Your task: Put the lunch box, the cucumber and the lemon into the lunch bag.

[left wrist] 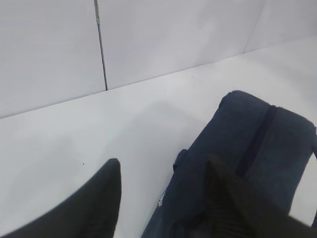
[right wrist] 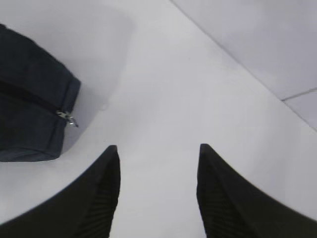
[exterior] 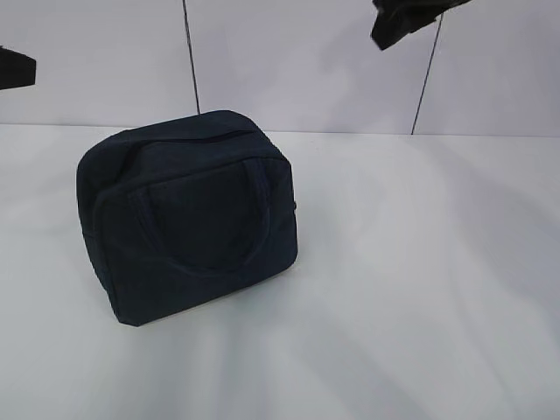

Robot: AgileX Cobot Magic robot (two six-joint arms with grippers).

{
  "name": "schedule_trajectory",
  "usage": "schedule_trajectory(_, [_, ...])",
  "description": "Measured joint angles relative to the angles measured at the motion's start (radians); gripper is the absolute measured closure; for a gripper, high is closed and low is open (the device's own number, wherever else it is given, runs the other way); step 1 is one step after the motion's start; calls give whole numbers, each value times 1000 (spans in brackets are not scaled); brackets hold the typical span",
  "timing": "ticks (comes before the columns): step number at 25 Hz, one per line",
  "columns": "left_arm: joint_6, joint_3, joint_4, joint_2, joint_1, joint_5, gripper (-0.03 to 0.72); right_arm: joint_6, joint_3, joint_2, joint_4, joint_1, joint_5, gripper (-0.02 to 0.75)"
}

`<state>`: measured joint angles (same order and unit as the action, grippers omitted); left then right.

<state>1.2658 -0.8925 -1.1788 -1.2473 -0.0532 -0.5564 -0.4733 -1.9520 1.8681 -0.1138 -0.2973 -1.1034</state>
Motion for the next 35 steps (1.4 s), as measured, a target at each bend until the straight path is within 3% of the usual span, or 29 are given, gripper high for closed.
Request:
schedule_trajectory(5, [-178,-8,219,70,-11,-68,306,123,0,-66,86,2,-21,349])
schedule_trajectory(14, [-255,-8,264,193,-11,-87,288,207,22,-202,50,2,26,351])
schedule_trajectory(18, [-334,-8,380,227,-11,-117,298,205,291,-325,-13,2,159,351])
schedule_trajectory(24, [-467,-8,472,292,-11,-185,299,190,827,-639,-98,2,537,351])
schedule_trajectory(28, [-553,28,515,331,-11,-235,299,190,984,-802,-100,2,572,351])
schedule_trajectory(35, [-665,223,571,586,-11,-245,299,190,1172,-997,-101,2,558,351])
